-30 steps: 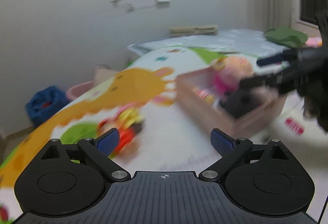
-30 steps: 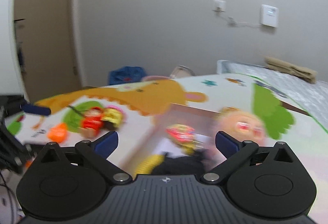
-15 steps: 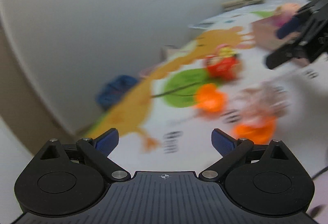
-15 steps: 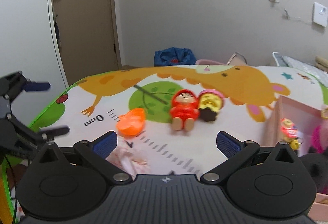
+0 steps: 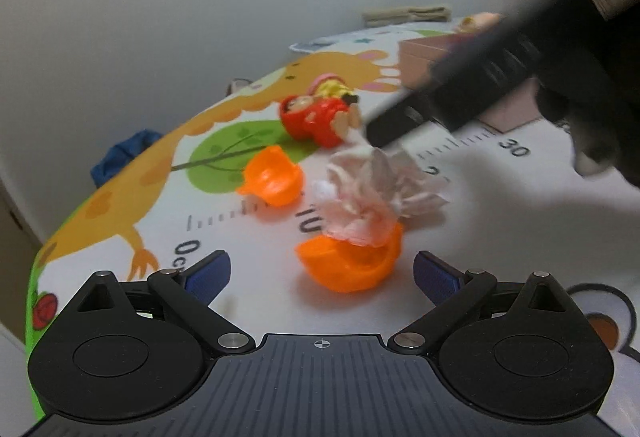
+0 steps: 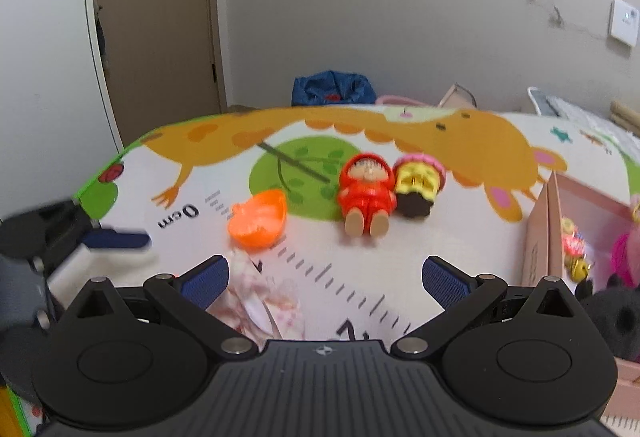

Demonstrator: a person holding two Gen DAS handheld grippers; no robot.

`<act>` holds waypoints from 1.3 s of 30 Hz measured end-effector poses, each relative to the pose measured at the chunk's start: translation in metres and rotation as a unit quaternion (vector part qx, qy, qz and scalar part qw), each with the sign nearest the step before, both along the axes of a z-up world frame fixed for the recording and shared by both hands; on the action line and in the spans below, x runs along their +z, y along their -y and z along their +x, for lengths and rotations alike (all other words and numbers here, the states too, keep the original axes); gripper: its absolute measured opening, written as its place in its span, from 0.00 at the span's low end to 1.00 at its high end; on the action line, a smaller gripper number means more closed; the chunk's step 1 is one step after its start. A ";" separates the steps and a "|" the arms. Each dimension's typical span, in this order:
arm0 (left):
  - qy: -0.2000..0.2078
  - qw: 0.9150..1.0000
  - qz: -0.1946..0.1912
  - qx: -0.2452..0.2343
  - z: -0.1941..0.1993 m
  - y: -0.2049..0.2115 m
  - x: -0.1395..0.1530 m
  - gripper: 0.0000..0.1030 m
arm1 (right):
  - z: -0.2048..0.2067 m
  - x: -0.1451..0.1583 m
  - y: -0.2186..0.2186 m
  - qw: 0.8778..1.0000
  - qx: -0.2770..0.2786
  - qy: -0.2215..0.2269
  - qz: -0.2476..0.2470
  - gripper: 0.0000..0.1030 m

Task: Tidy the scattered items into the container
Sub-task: 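Move both grippers toward the orange shells and white cloth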

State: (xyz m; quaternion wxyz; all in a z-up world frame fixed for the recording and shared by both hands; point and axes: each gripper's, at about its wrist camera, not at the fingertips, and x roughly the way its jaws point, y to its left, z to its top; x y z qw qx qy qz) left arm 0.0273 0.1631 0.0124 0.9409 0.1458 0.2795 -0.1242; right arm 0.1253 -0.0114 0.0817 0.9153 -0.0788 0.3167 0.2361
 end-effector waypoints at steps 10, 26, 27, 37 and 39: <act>0.024 0.993 0.072 0.091 0.013 -0.030 0.003 0.98 | 0.008 -0.037 0.005 0.999 -0.031 -0.002 -0.034 1.00; -0.072 0.982 -0.147 0.092 0.052 -0.009 -0.009 1.00 | -0.002 -0.054 0.030 0.999 -0.020 -0.048 -0.016 1.00; -0.072 0.983 -0.143 0.092 0.051 -0.008 -0.009 1.00 | -0.002 -0.054 0.030 0.999 -0.019 -0.047 -0.015 1.00; -0.086 0.982 -0.144 0.083 0.052 -0.011 -0.008 1.00 | -0.005 -0.056 0.029 0.999 -0.021 -0.039 -0.012 1.00; -0.088 0.983 -0.144 0.075 0.051 -0.012 -0.007 1.00 | -0.005 -0.056 0.029 0.999 -0.022 -0.038 -0.013 1.00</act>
